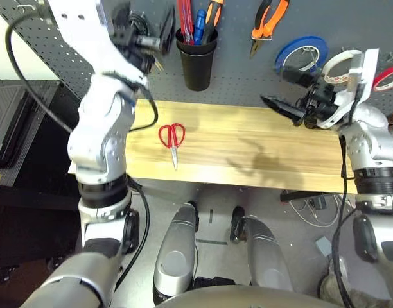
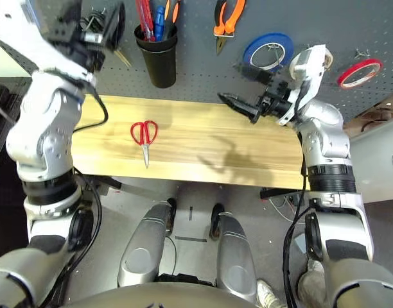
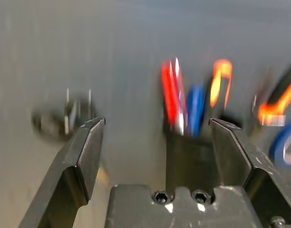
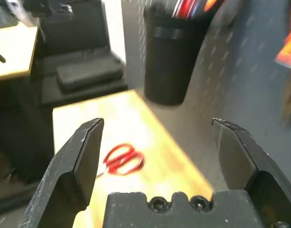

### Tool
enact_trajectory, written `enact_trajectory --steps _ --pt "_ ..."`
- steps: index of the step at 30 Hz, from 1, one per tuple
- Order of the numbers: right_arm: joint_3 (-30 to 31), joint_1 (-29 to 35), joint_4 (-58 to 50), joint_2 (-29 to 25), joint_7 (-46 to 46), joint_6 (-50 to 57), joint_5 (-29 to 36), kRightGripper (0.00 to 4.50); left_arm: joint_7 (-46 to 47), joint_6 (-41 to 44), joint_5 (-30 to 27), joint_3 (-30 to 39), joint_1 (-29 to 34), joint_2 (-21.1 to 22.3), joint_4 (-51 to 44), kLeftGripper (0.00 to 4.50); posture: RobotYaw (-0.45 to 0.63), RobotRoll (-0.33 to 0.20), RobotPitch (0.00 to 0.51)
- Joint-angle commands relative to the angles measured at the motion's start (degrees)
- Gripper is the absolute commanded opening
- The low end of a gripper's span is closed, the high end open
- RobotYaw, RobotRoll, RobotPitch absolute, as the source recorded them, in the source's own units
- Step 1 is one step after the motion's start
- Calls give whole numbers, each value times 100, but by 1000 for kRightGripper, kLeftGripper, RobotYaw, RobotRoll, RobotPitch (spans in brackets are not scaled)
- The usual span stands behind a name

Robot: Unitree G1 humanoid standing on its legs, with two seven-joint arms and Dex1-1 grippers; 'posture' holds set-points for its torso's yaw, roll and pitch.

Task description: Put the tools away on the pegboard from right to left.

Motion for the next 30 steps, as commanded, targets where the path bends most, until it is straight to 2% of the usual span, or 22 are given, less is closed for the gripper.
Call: enact_trajectory --steps 1,7,13,23,30 --pt "327 242 -86 36 -138 -4 -406 4500 89 205 165 -308 577 -59 -296 4454 321 0 272" --pt "652 506 125 225 -242 -280 -821 4500 340 -39 700 -572 1443 -173 119 4454 324 0 274" --pt "1044 694 370 403 -512 -476 -1361 4500 402 -448 1158 -734 1804 -250 1065 4454 321 0 287" --pt "1418 811 632 646 -1005 -556 -1987 4500 441 -1033 1513 -639 1651 -358 2547 4454 304 0 306" --pt "1640 783 790 890 -1409 -552 -2340 4500 535 -1489 1619 -447 1179 -390 3912 4454 290 0 317"
